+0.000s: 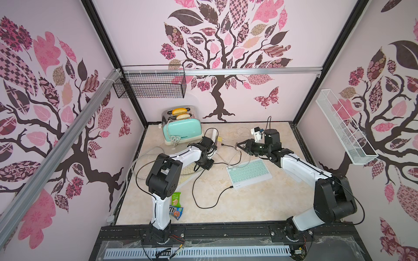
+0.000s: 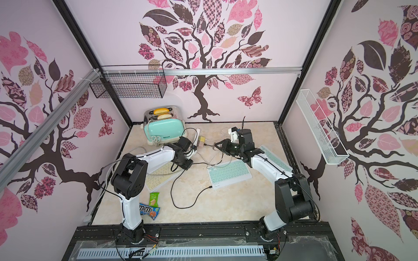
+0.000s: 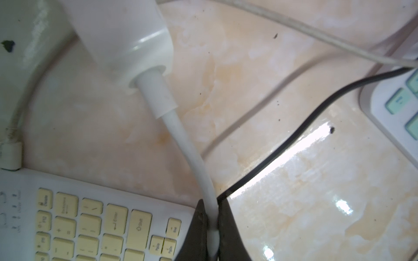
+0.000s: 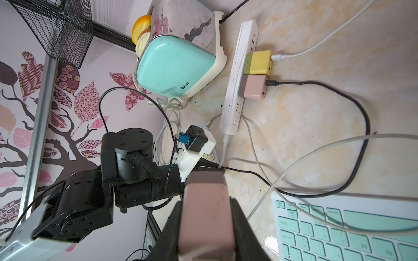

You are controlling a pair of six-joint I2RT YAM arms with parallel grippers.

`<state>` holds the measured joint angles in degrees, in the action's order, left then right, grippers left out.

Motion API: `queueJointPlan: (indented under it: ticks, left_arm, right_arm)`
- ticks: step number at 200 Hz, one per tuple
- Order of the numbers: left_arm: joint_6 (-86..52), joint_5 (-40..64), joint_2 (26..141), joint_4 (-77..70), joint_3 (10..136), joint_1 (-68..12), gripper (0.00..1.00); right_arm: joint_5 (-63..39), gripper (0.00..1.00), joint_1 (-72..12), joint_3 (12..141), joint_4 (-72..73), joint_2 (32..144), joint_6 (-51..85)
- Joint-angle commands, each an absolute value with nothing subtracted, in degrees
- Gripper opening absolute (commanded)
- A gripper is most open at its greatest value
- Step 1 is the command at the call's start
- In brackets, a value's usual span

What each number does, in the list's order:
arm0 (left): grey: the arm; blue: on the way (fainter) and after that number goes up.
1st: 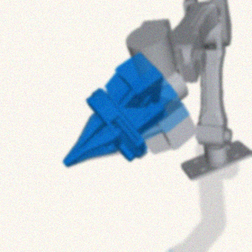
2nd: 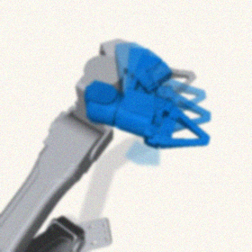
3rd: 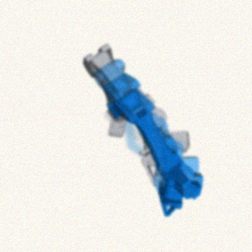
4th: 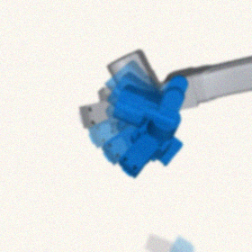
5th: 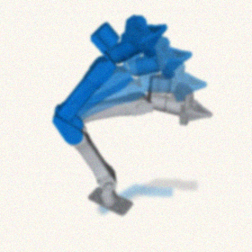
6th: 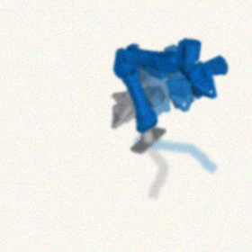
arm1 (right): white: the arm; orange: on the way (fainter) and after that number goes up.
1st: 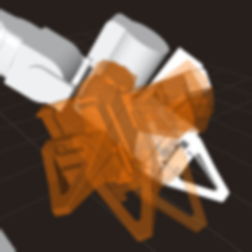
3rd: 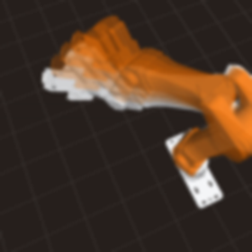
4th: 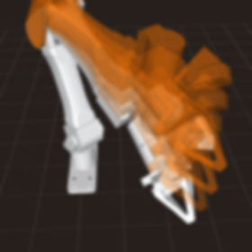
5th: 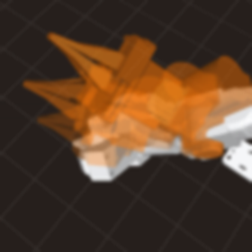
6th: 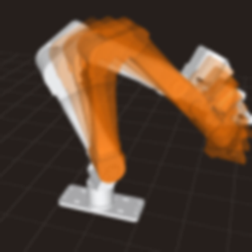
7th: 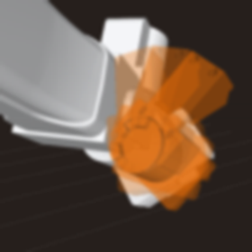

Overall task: Unplug the wireless keyboard
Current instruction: Adjust the power cord at the center of the board.

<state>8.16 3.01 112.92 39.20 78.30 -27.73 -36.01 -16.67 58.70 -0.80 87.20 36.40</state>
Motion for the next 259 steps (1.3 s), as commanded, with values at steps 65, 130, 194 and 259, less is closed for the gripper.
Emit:
queueJointPlan:
  ticks: [65,130,194,259]
  left_arm:
    - [11.4,3.7,111.0,41.9,88.4,-22.6,0.05]
    - [12.4,9.1,111.2,41.1,86.1,-23.3,0.09]
    - [13.1,13.6,114.0,41.4,84.5,-26.8,0.29]
    - [13.7,6.2,109.8,43.0,80.2,-25.4,0.46]
  right_arm:
    - [-37.6,0.00,-16.4,60.9,0.4,87.4,37.8]
    - [-37.3,0.00,-16.4,61.8,-0.2,87.6,37.6]
    - [-37.0,0.00,-16.4,61.1,-0.7,87.5,37.3]
    - [-37.3,0.00,-16.4,61.0,-0.8,88.0,37.0]
